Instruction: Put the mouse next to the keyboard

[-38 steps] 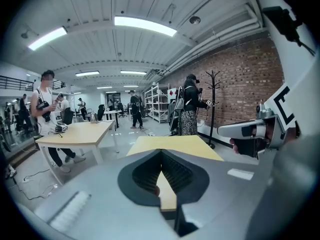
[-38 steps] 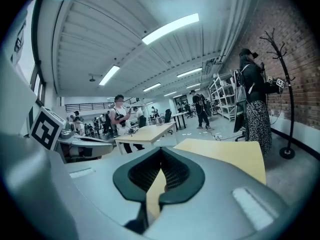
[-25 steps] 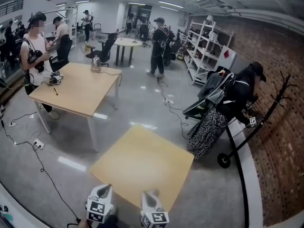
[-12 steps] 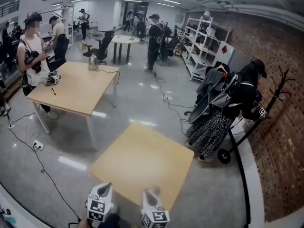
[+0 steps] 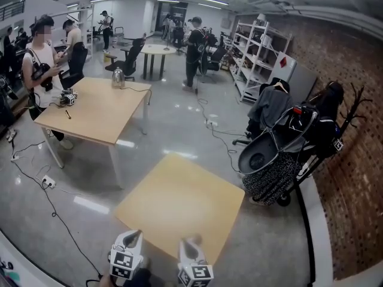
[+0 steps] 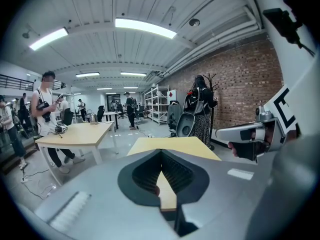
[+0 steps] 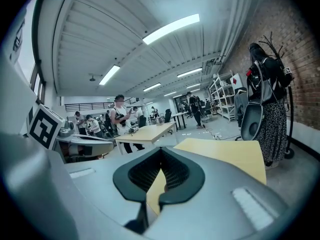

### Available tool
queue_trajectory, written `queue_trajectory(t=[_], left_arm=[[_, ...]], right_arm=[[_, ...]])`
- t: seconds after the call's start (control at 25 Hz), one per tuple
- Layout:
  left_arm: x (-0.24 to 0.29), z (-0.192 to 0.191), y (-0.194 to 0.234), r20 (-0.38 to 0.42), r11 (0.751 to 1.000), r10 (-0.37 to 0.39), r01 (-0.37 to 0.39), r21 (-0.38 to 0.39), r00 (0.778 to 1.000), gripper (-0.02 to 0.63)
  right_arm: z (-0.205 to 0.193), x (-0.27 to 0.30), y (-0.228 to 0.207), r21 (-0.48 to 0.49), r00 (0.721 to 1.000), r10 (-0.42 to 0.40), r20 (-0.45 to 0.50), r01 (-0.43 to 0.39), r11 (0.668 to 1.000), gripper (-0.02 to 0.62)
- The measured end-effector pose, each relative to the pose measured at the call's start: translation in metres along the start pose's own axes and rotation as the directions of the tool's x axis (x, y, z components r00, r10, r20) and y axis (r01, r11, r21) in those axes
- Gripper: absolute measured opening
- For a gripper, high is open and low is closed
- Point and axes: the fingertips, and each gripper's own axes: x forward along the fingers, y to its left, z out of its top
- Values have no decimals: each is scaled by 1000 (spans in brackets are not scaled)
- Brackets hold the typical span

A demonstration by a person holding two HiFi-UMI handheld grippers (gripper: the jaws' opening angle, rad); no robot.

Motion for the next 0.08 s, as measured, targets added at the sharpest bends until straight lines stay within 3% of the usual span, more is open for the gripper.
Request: queue_trajectory(t=[0.08], left_arm=[[-2,0,0,2,1000,0,0,2,1000,0]], right_arm=[[0,-1,2,3,1000,1,1,-1,1000,14]])
